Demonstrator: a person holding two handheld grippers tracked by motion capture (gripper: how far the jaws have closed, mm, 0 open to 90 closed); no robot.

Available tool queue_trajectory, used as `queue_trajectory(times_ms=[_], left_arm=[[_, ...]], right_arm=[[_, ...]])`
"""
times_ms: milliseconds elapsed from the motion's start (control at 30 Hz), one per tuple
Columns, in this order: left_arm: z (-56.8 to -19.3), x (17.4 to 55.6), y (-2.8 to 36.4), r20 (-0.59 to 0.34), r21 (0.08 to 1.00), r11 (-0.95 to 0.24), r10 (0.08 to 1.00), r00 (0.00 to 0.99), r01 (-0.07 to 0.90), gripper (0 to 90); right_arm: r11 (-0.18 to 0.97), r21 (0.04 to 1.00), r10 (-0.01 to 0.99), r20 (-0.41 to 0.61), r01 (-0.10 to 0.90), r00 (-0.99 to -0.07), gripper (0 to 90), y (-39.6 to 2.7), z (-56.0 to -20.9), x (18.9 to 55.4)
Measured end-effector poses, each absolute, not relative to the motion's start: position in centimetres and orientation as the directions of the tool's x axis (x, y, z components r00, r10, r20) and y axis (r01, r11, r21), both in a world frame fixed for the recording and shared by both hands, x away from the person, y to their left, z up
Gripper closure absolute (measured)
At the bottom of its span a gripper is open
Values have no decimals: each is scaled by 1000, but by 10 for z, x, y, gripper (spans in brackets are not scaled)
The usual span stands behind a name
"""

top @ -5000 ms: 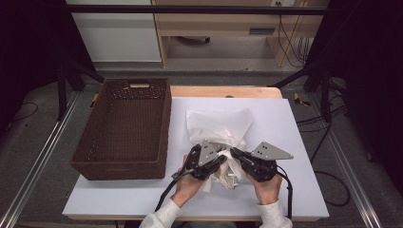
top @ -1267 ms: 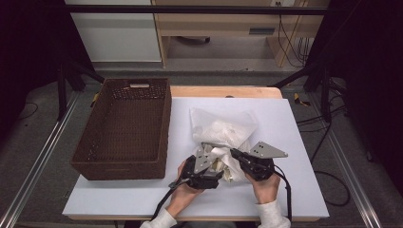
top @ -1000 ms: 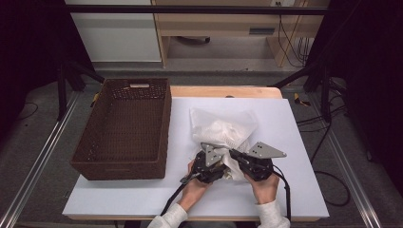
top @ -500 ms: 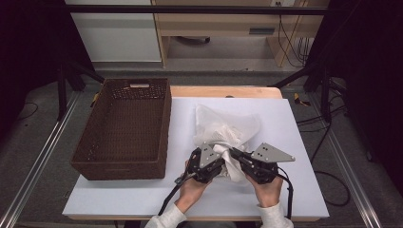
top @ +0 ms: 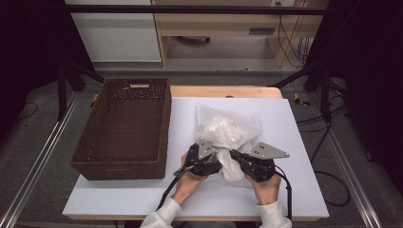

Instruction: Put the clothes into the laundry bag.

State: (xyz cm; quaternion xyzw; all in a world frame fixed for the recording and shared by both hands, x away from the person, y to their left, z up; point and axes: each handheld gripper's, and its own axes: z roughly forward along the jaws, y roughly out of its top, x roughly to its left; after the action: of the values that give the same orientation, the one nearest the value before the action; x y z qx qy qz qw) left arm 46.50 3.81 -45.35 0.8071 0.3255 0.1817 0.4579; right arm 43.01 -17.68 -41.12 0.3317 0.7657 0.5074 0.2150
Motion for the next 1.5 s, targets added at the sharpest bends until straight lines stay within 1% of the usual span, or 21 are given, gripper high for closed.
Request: queue_trajectory(times_ms=[100,200,300,400,467,567,633,667,733,800,867,900,933,1033,1167,1267,1300,1400,1433,1467,1500], left_arm=[[-445,449,59,10,863,-374,685,729,339,316],[-438,435,78,31,864,-380,695,718,330,312],[-442,431,87,91,843,-423,720,688,331,329],[-453,441,88,90,814,-436,748,658,384,355],[-463,451,83,112,792,-453,767,632,409,379],[-477,465,76,118,759,-467,784,609,454,409],[-484,472,75,105,746,-458,798,593,483,420],[-485,473,76,79,757,-433,804,589,490,416],[-485,475,79,42,754,-419,800,599,506,445],[-484,475,79,31,752,-427,784,620,503,541],[-482,472,80,43,740,-450,774,632,500,762],[-481,470,81,47,736,-459,769,638,498,839],[-481,467,81,60,733,-469,766,640,492,859],[-477,452,87,77,746,-487,742,666,455,871],[-467,419,105,78,781,-477,715,695,404,872],[-467,403,115,40,790,-456,706,707,410,869],[-470,399,114,54,792,-461,707,705,401,868],[-479,398,112,52,791,-461,707,705,403,861],[-482,399,111,51,785,-466,705,707,408,852],[-484,401,110,65,778,-479,706,705,407,819],[-484,401,110,72,781,-475,714,697,406,750]], right_arm=[[263,920,730,7,291,-683,892,-178,-411,430],[261,920,733,8,293,-680,891,-180,-411,430],[259,920,734,9,293,-679,891,-180,-411,430],[263,919,735,7,295,-678,890,-179,-412,430],[262,917,735,11,299,-678,891,-179,-412,430],[261,917,735,14,301,-678,890,-180,-413,430],[260,918,734,15,301,-679,890,-181,-413,430],[259,917,734,16,302,-679,890,-181,-413,430],[259,918,733,16,301,-680,890,-181,-413,430],[260,917,732,16,302,-681,891,-181,-413,430],[261,917,732,16,303,-681,891,-180,-413,431],[262,916,732,16,303,-681,890,-180,-414,431],[263,916,732,16,304,-681,890,-180,-414,430],[264,915,732,15,304,-681,890,-179,-414,430],[262,917,730,16,301,-683,890,-179,-413,429],[261,917,730,18,302,-683,890,-178,-413,428],[260,916,728,20,304,-685,890,-178,-413,428],[270,910,725,23,314,-689,889,-174,-415,427],[274,908,724,21,316,-689,889,-174,-416,427],[281,906,725,16,317,-689,889,-173,-416,427],[282,904,725,17,320,-688,889,-173,-417,426]])
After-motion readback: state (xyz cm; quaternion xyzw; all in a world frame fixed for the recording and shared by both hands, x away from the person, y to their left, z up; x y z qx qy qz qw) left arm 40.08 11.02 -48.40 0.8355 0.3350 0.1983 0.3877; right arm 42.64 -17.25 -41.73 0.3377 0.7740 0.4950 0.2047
